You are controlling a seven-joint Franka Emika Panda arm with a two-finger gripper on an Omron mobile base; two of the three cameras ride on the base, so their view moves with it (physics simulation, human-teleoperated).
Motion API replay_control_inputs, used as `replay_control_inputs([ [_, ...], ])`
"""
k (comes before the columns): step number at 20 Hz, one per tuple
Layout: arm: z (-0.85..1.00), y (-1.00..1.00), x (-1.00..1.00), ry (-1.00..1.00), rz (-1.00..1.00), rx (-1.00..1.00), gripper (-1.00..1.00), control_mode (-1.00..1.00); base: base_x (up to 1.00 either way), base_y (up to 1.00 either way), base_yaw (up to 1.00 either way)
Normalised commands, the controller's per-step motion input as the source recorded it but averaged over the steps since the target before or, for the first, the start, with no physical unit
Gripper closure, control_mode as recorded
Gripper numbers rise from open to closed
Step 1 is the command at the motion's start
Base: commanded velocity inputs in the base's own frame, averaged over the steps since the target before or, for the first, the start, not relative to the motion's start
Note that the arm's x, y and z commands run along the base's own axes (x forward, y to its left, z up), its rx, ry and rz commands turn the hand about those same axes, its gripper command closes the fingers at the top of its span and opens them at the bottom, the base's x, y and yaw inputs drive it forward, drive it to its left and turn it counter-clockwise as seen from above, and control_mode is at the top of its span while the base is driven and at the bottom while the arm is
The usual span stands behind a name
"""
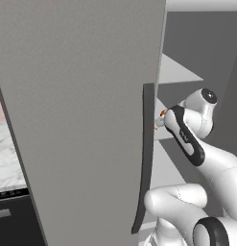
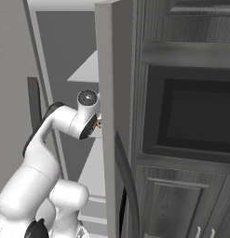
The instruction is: Take the tangerine, steak, and orange from the freezer and place them in the bowl on the counter.
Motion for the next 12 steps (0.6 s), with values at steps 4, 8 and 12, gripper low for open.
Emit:
replay_control_inputs([
  [4, -0.24, 0.0, 0.23, 0.03, 0.0, 0.0, -1.0, -1.0, 0.0, 0.0, 0.0],
  [8, -0.25, 0.0, 0.25, 0.02, 0.0, 0.0, -1.0, -1.0, 0.0, 0.0, 0.0],
  [12, -0.23, 0.0, 0.26, 0.03, 0.0, 0.0, -1.0, -1.0, 0.0, 0.0, 0.0],
])
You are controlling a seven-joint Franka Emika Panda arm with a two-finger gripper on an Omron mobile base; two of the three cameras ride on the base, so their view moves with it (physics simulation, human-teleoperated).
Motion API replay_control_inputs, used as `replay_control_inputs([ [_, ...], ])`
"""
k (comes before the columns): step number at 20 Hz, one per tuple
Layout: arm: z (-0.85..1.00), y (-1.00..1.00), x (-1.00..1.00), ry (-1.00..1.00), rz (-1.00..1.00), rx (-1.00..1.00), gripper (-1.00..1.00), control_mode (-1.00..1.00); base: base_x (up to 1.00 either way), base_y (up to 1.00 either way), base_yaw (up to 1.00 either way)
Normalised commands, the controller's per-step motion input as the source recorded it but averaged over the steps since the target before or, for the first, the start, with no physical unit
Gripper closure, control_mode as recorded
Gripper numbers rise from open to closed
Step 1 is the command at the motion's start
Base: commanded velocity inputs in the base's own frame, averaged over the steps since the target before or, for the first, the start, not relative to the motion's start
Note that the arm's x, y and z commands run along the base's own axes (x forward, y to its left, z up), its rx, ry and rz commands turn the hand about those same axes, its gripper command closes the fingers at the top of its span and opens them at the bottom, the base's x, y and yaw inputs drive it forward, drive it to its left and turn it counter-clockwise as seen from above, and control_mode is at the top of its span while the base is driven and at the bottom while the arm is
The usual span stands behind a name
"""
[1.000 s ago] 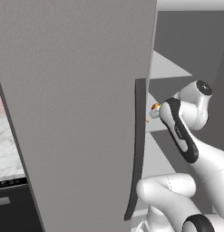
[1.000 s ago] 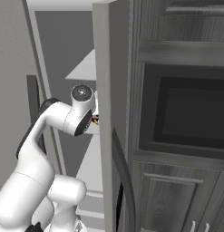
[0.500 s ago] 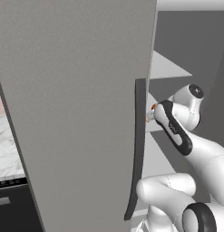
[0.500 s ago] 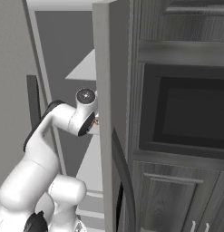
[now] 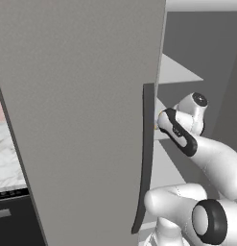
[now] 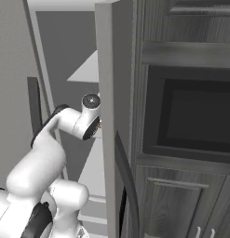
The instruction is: Take the tangerine, steak, and orange from the freezer and place them in the bowl on the counter.
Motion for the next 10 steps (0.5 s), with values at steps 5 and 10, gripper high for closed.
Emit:
replay_control_inputs([
  [5, -0.22, 0.0, 0.33, 0.02, 0.0, 0.0, -1.0, -1.0, 0.0, 0.0, 0.0],
  [10, -0.06, -0.02, 0.4, 0.01, 0.01, 0.01, -1.0, -1.0, 0.0, 0.0, 0.0],
])
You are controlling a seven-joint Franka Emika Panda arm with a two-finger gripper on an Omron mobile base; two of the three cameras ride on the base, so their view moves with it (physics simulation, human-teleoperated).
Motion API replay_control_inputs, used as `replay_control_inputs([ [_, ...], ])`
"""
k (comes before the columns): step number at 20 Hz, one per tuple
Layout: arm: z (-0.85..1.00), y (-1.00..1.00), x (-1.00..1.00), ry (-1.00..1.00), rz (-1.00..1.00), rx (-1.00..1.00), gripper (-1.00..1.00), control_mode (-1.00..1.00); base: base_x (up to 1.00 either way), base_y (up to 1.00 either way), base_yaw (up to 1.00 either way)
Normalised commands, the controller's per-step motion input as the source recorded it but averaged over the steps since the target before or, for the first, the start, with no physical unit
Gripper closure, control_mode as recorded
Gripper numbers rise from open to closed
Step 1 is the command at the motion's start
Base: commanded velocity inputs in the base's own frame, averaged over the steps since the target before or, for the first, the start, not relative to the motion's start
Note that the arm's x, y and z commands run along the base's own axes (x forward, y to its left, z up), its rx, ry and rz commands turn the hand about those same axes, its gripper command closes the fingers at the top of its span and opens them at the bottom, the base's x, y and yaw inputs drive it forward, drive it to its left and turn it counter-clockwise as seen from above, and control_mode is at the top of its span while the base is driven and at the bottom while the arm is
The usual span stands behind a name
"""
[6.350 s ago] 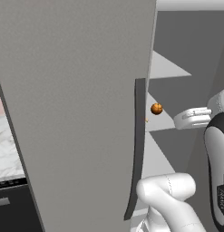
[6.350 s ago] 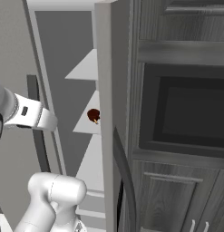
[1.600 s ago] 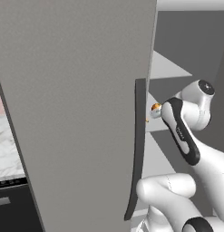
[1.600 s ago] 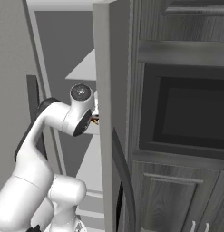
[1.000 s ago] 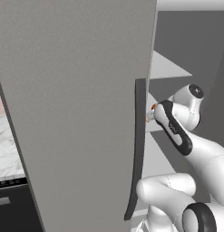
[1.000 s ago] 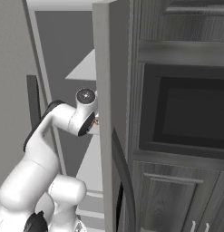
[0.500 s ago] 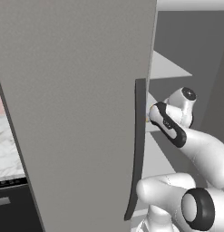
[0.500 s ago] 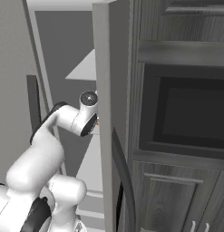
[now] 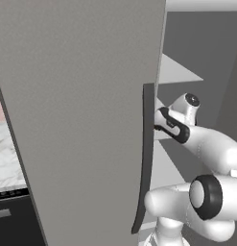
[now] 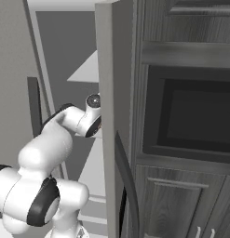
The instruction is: Take the tangerine, steak, and orange from the freezer and place them in the bowl on the counter.
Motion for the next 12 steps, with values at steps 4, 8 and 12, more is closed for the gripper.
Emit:
replay_control_inputs([
  [4, -0.08, -0.02, 0.34, 0.02, 0.01, 0.01, -1.0, -1.0, 0.0, 0.0, 0.0],
  [8, -0.19, 0.0, 0.25, 0.01, 0.01, 0.0, -1.0, -1.0, 0.0, 0.0, 0.0],
  [12, -0.37, 0.0, 0.26, 0.0, 0.0, 0.0, -1.0, -1.0, 0.0, 0.0, 0.0],
])
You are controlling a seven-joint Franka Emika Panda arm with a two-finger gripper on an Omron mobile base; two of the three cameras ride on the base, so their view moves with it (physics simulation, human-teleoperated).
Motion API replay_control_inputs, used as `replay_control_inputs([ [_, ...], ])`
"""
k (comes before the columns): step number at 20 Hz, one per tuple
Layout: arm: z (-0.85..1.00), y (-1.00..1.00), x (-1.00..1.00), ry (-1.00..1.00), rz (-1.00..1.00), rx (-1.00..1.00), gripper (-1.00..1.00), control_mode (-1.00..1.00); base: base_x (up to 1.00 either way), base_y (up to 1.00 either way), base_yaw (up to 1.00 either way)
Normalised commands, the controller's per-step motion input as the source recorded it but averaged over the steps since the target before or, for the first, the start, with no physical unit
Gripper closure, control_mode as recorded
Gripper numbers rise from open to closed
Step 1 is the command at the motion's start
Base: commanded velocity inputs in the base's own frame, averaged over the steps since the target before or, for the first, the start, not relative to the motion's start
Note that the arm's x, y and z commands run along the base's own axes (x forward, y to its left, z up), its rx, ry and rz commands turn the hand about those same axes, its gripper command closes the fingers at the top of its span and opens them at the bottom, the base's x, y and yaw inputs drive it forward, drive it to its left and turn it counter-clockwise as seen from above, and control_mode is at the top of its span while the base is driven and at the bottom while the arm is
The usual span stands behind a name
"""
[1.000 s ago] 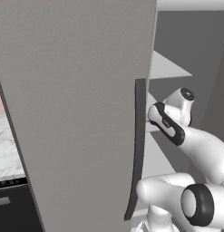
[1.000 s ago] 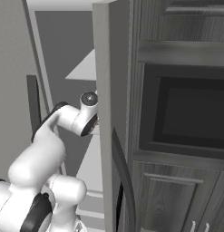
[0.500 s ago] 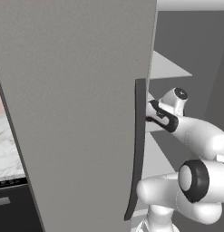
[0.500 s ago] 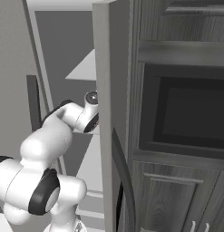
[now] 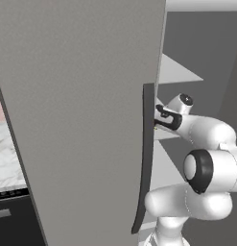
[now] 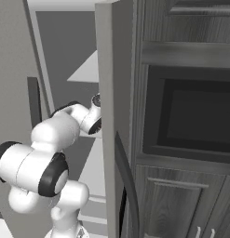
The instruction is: Take the tangerine, steak, and orange from the freezer and place them in the bowl on the counter.
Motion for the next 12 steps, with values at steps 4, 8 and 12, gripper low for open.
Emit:
replay_control_inputs([
  [4, -0.33, 0.0, 0.18, 0.0, 0.01, 0.0, -1.0, -1.0, 0.0, 0.0, 0.0],
  [8, -0.36, 0.0, 0.13, 0.0, 0.01, 0.0, -1.0, -1.0, 0.0, 0.0, 0.0],
  [12, -0.34, 0.0, 0.14, 0.0, 0.01, 0.0, 1.0, -1.0, 0.0, 0.0, 0.0],
])
